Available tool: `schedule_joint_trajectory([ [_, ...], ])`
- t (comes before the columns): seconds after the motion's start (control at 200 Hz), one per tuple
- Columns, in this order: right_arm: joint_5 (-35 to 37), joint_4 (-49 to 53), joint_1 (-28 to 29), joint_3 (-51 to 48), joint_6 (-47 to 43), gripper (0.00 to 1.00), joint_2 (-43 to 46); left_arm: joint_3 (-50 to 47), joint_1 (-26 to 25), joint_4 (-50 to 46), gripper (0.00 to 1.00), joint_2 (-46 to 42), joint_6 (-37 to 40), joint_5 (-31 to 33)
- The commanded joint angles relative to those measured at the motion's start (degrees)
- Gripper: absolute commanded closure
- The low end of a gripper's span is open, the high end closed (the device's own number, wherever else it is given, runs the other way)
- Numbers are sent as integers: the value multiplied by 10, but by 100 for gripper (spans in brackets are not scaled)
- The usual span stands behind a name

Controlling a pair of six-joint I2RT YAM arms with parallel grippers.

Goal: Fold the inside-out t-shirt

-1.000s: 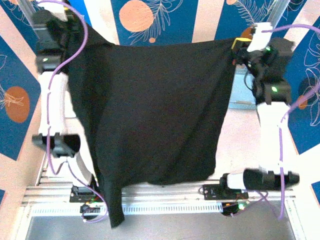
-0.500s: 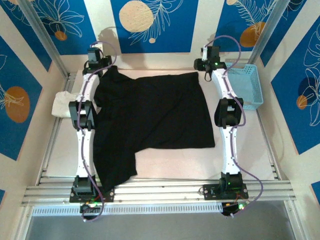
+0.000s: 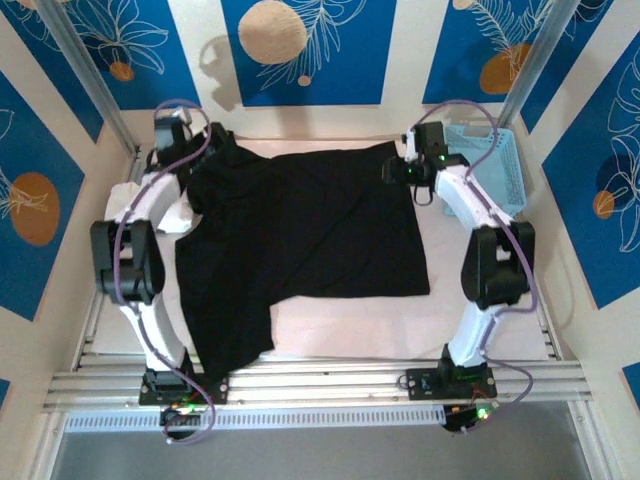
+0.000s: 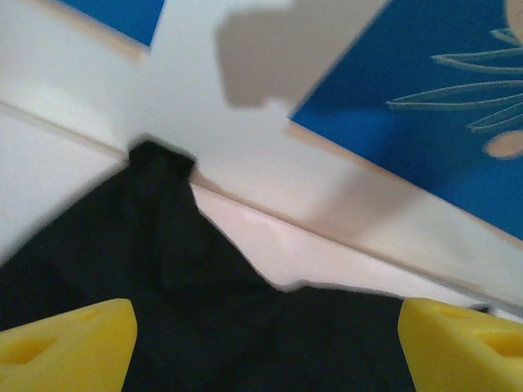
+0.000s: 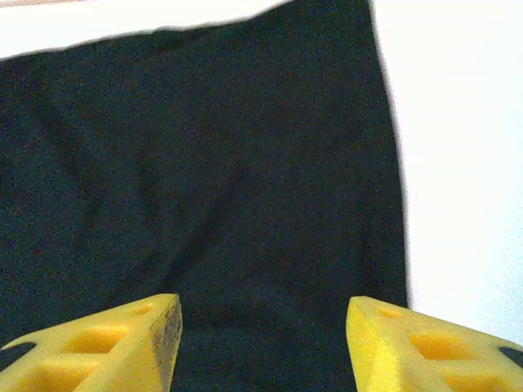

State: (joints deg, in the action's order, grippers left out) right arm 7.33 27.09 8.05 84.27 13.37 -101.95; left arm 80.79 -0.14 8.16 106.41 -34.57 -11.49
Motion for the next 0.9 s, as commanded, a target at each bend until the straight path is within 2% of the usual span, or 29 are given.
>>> schedule_joint_trajectory([
  [0.0,-99,-35,0,-125,88,45,57,-162,-17,148,18,-52,-122,-70],
  [0.095,-185,-81,6,-200,131,45,92,-261,-34,160,18,-105,-117,-97],
  [0.2,-208,-101,21,-220,148,45,87,-338,-44,142,18,-155,-82,-101],
  [0.275,-223,-101,24,-198,153,45,52,-371,-45,124,18,-176,-53,-83],
  [0.385,-231,-97,21,-136,159,45,-23,-378,-45,112,18,-166,-31,-91],
  [0.505,-199,-68,13,-66,160,46,-103,-376,-45,114,18,-144,-30,-117],
  [0.645,-203,-34,-12,-10,166,48,-171,-376,-44,100,17,-142,-17,-116],
  [0.78,-194,10,-34,10,158,49,-200,-376,-41,86,17,-153,-8,-109],
  [0.895,-225,3,-50,-15,161,52,-184,-375,-40,75,16,-163,-3,-102],
])
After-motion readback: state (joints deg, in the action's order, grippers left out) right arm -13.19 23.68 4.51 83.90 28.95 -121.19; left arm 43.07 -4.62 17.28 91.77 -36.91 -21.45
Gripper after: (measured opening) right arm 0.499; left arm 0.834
